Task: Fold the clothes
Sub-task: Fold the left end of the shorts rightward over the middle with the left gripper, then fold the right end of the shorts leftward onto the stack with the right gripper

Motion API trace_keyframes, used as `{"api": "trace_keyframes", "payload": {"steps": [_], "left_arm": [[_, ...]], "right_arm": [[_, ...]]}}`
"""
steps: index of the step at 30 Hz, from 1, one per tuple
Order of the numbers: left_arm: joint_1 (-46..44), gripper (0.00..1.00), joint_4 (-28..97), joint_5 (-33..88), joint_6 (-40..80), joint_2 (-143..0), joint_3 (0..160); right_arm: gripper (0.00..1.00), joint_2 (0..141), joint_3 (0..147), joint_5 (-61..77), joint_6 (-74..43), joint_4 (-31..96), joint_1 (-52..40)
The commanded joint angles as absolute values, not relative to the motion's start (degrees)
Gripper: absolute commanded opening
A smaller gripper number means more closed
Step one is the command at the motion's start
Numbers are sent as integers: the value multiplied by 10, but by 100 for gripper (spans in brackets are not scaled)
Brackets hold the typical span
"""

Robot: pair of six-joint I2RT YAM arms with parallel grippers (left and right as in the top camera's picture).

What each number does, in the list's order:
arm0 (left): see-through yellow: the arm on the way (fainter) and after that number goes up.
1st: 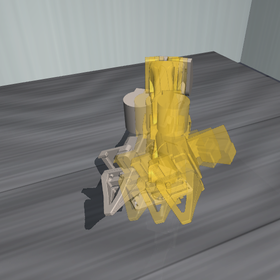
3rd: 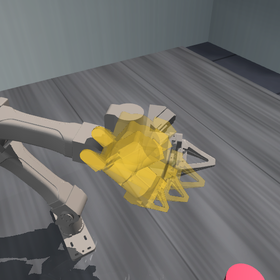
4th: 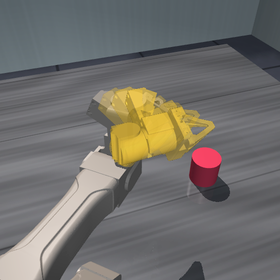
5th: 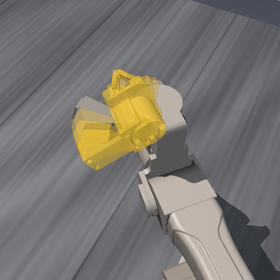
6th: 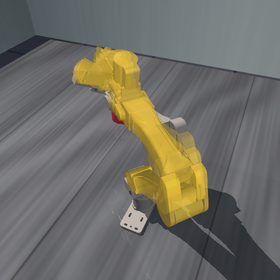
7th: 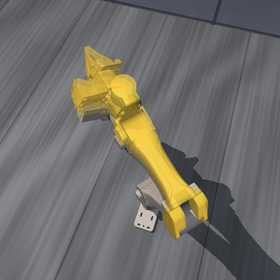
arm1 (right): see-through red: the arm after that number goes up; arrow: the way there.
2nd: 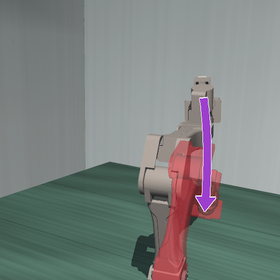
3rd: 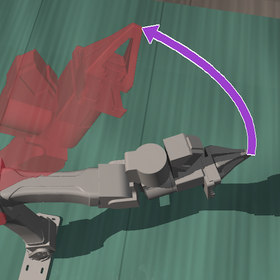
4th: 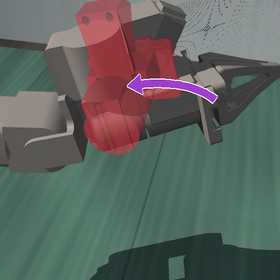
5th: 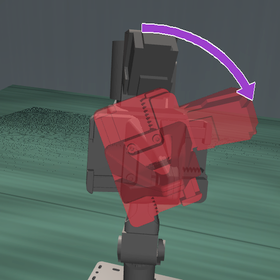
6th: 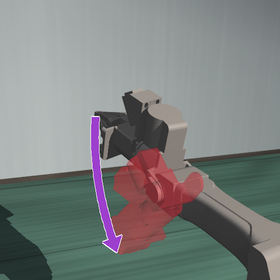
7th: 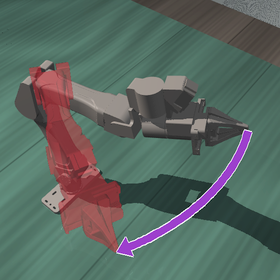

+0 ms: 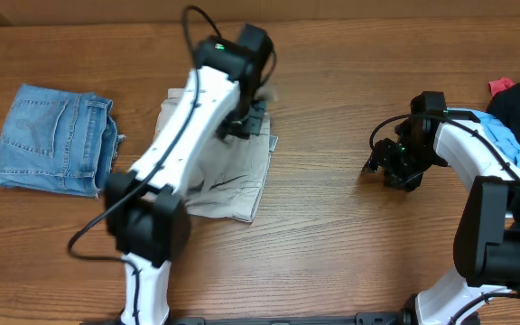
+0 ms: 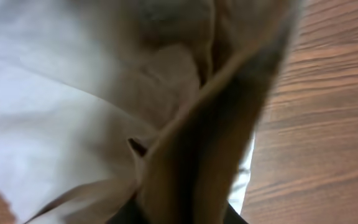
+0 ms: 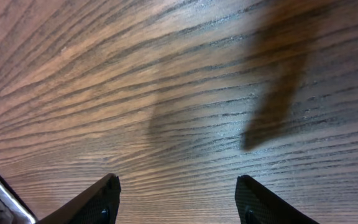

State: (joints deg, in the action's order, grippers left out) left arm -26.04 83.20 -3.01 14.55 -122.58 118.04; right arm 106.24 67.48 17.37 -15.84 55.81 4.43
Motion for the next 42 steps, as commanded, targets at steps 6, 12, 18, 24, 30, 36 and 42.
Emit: {"api": "trace_keyframes", "payload": {"steps": [6, 12, 18, 24, 30, 36, 42], "left_arm": [[-251, 100, 844, 55, 163, -1251, 1230], [-161, 100, 944, 100, 121, -1216, 1379], [-79, 4, 964, 94, 108, -1214, 1347], [-21, 6, 865, 102, 120, -1215, 1209], [-20, 7, 767, 140, 120, -1215, 1058], [-18, 19, 698, 135, 133, -1215, 962], [-15, 23, 707, 97, 114, -1215, 959]], "right_arm": [[59, 1044, 677, 188, -133, 550, 46], [50, 994, 677, 383, -10, 533, 39], [36, 926, 677, 491, 9, 486, -68], [36, 969, 676, 478, -145, 278, -285], [34, 1040, 676, 282, -258, 143, -430], [33, 1115, 676, 170, -372, 236, -406], [23, 1119, 676, 155, -456, 389, -309]]}}
